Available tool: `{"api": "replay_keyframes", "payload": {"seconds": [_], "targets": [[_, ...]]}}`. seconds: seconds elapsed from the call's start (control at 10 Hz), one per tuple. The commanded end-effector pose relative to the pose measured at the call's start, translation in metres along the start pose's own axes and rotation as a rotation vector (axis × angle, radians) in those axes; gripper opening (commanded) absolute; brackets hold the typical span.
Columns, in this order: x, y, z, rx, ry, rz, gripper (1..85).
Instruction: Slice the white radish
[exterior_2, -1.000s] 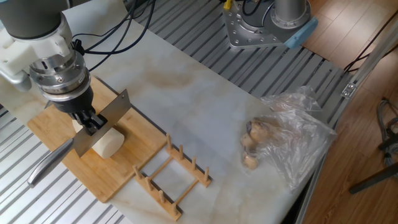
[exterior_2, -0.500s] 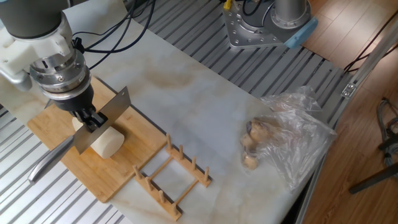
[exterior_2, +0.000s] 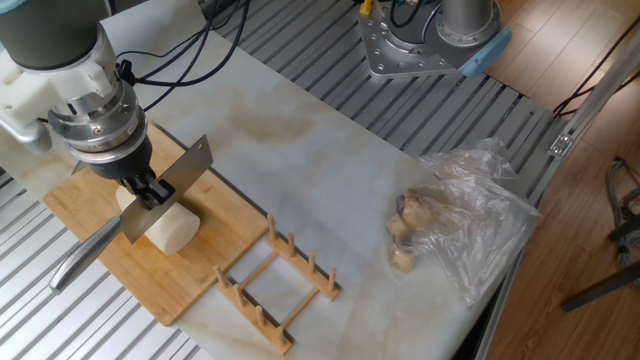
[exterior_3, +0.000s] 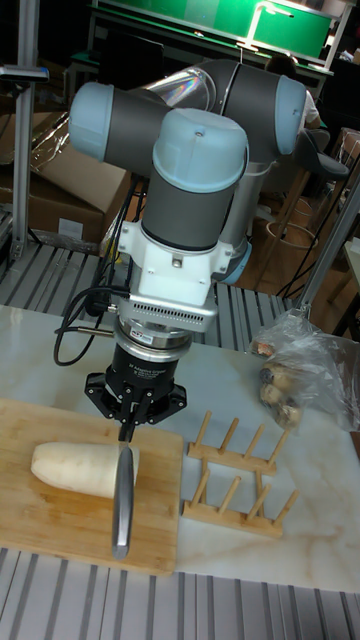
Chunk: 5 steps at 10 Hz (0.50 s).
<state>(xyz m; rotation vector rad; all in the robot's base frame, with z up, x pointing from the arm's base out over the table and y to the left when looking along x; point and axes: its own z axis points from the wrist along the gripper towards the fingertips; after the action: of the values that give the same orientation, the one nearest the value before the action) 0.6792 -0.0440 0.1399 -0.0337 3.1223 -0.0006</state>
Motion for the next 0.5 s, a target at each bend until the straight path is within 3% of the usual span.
{"api": "replay_keyframes", "payload": {"seconds": [0.0, 0.4], "targets": [[0.0010, 0.0016, 0.0018, 0.003, 0.023, 0.028, 1.3], [0.0048, -0.0006, 0.0039, -0.003, 0.029, 0.032, 1.3]]}}
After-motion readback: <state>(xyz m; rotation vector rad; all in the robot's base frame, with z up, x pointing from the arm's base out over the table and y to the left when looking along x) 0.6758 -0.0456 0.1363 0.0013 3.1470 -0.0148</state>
